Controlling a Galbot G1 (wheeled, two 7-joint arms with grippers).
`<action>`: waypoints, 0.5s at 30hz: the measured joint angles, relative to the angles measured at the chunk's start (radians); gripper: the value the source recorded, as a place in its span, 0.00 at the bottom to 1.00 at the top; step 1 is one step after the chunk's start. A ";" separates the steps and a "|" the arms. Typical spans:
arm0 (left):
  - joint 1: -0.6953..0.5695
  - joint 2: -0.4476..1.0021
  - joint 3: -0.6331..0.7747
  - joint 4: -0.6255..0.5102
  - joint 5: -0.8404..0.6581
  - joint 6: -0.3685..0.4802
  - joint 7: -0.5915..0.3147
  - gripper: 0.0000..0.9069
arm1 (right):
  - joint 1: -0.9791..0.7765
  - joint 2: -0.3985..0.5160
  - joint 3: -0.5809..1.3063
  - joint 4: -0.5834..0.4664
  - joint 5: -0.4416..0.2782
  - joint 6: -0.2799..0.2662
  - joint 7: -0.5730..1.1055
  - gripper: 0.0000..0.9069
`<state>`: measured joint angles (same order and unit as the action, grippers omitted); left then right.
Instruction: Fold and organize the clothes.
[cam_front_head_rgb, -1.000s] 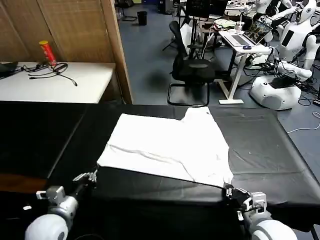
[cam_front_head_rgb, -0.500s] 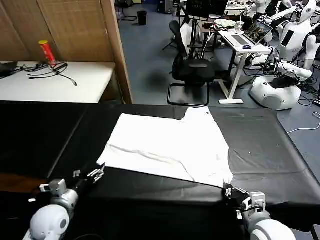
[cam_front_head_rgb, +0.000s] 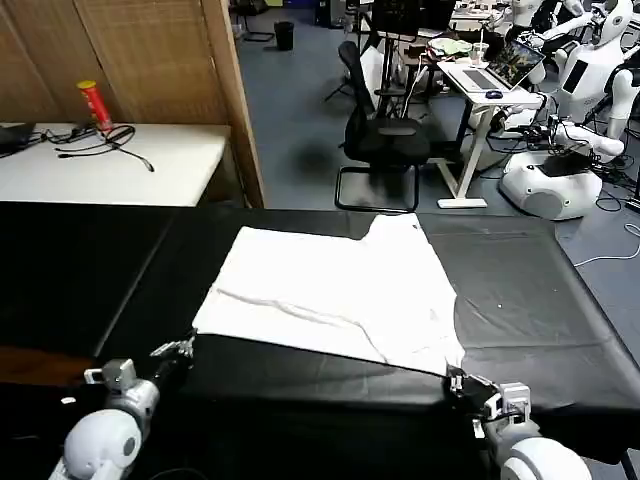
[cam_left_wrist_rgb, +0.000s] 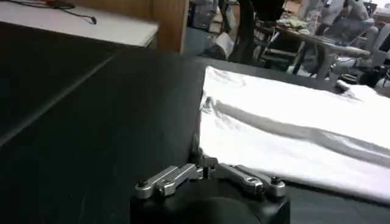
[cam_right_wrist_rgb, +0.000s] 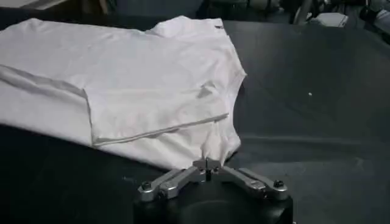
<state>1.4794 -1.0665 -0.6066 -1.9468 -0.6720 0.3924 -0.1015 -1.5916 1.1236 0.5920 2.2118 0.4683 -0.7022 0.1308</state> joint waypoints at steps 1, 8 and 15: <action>0.009 -0.002 -0.004 -0.013 0.004 0.005 -0.008 0.00 | -0.005 -0.009 0.002 0.005 0.005 -0.003 0.000 0.04; 0.101 -0.024 -0.027 -0.130 0.055 0.028 -0.043 0.00 | -0.038 -0.069 0.019 0.027 0.022 -0.025 0.003 0.04; 0.197 -0.043 -0.050 -0.213 0.123 0.045 -0.060 0.00 | -0.037 -0.101 0.013 0.023 0.023 -0.034 0.004 0.04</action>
<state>1.6764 -1.1093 -0.6561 -2.1594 -0.5489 0.4369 -0.1617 -1.6287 1.0223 0.6047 2.2352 0.4914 -0.7360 0.1343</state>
